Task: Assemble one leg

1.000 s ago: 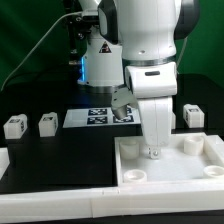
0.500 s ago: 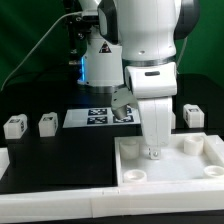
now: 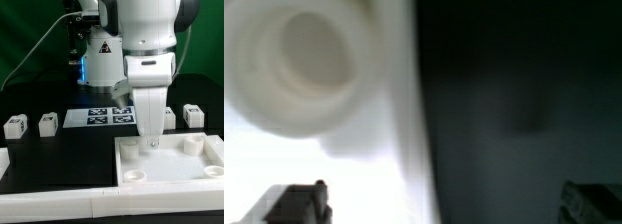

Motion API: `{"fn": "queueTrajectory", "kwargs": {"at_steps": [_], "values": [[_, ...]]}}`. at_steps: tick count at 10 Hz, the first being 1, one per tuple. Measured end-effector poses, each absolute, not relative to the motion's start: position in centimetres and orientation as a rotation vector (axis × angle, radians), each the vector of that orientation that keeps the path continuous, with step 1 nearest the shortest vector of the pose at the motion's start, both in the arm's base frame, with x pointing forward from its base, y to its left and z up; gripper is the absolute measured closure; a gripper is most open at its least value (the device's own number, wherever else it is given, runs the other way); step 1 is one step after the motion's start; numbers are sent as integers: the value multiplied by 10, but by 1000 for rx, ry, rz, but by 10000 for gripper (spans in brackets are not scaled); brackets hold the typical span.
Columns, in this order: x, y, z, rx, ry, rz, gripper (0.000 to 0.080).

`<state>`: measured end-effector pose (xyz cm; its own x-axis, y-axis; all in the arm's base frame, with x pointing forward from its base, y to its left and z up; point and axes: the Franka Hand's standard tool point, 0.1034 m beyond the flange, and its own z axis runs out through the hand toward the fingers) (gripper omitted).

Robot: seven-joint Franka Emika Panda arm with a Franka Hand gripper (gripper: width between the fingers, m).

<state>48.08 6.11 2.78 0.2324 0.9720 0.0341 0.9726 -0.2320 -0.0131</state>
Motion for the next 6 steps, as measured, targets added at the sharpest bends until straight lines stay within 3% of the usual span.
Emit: {"fn": "queueTrajectory", "kwargs": {"at_steps": [3, 6], "values": [[453, 92, 43, -2702, -1551, -36, 151], [447, 136, 48, -2947, -960, -94, 151]]}}
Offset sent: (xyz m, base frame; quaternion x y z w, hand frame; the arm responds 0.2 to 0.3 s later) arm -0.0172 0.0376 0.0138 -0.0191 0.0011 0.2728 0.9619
